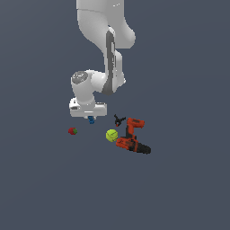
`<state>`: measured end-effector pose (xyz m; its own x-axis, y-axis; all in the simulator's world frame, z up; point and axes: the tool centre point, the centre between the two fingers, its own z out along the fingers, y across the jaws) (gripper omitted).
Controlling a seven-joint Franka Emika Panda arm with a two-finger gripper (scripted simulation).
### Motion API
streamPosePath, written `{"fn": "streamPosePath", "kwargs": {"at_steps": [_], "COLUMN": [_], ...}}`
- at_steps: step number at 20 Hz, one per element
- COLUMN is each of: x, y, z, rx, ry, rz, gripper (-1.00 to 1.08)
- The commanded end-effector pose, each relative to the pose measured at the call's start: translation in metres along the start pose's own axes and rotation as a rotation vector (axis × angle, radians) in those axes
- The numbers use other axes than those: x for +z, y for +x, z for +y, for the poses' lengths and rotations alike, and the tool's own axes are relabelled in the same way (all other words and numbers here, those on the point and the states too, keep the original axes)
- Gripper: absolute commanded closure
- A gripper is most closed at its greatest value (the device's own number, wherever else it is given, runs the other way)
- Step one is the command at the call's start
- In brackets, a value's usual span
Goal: Pick up a designated object from a clutter of objects.
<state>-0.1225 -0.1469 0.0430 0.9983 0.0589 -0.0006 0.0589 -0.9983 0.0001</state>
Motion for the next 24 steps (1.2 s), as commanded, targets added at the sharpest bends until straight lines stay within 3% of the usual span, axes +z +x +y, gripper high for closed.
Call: {"fn": "streamPosePath", "kwargs": {"at_steps": [1, 12, 24], "x": [-0.002, -0.042, -0.137], "y": [0.001, 0.013, 0.043], "z": [-0.001, -0.031, -0.098], "rx": [0.0, 0.0, 0.001], "ry": [0.0, 0.0, -0.005], "rz": [0.0, 0.0, -0.001], "gripper": [1.08, 1.08, 1.08]}}
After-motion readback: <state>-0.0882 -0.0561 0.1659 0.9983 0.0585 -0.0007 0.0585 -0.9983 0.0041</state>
